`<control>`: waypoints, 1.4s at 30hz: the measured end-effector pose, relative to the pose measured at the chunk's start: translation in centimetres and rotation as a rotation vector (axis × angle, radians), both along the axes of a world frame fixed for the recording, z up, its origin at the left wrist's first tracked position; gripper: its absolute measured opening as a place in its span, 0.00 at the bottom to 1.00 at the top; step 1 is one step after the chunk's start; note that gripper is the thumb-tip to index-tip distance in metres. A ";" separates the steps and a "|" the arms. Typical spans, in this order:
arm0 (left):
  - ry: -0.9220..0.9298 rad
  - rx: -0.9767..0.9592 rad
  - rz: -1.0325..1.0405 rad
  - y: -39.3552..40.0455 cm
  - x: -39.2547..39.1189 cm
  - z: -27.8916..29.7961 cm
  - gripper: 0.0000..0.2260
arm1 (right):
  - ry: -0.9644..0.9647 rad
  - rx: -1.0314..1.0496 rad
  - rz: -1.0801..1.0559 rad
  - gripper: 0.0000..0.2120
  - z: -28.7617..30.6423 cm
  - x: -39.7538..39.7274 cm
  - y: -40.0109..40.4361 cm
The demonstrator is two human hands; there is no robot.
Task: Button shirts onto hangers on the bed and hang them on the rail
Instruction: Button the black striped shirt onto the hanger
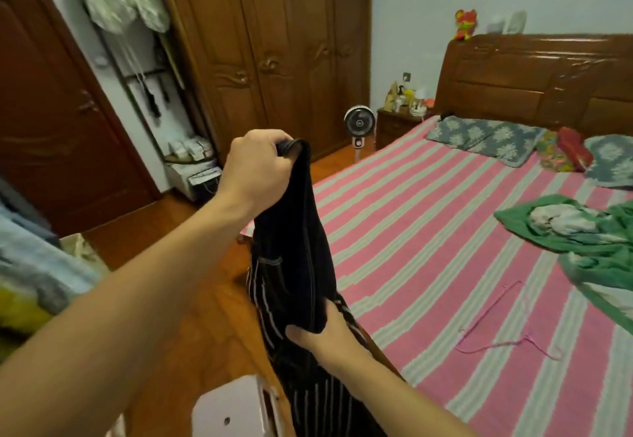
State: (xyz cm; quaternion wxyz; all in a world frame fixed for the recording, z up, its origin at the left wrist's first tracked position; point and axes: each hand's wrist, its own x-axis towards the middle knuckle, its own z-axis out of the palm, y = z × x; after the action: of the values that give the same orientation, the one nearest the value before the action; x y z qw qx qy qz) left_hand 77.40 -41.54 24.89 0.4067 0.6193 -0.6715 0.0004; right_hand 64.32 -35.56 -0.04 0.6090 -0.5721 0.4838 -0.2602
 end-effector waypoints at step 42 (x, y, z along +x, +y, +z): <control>0.492 0.528 0.334 -13.9 12.9 -3.5 0.10 | -0.016 -0.184 -0.647 0.08 15.6 -8.7 -21.6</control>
State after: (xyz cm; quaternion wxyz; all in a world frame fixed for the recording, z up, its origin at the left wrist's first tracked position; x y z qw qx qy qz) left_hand 90.27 -55.39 21.35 0.3766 0.7850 -0.4209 -0.2544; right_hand 55.63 -57.16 15.54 0.4447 -0.4394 0.6100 -0.4870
